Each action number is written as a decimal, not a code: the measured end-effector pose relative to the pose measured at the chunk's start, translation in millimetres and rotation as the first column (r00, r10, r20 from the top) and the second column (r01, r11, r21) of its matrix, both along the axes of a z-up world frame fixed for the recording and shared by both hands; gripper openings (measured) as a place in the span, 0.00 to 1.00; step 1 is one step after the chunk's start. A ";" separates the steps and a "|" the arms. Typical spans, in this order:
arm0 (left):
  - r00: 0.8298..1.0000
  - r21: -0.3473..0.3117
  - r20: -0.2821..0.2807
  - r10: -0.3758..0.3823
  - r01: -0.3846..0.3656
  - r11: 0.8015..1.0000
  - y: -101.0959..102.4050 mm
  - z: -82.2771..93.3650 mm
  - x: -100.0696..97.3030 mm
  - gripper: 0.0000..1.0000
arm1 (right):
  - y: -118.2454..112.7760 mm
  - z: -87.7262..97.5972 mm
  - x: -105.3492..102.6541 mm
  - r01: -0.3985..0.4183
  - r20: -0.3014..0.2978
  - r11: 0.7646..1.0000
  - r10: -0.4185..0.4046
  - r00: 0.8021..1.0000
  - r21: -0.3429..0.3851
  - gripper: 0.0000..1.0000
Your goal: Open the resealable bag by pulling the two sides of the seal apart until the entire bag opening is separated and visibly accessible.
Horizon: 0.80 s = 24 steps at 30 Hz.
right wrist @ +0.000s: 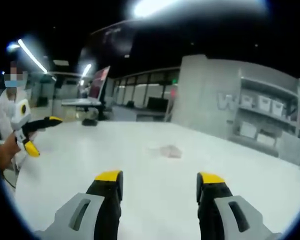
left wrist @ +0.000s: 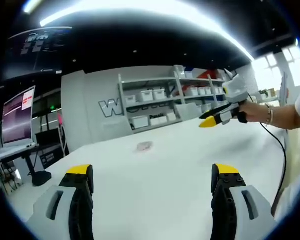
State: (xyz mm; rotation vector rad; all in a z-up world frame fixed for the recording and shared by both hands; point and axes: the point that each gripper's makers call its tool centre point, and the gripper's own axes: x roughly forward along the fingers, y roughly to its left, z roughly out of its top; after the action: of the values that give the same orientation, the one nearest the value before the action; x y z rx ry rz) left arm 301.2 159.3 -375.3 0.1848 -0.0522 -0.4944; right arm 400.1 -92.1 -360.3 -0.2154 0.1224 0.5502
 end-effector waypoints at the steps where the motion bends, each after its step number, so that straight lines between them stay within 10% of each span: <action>1: 1.000 0.000 -0.002 -0.002 0.002 1.000 -0.8 -0.3 0.4 0.97 | 0.2 0.6 0.7 -0.001 0.001 1.000 0.001 1.000 0.005 0.59; 24: 0.999 -0.001 -0.044 -0.015 0.015 1.000 -11.1 -0.4 8.6 0.97 | 4.5 -12.4 26.5 -0.005 -0.035 1.000 0.005 0.999 0.008 0.57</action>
State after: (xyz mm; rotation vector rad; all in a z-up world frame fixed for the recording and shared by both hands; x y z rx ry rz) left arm 309.8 148.2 -375.7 0.1732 -0.0105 -0.5136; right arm 426.6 -87.6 -372.6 -0.1980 0.1540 0.5593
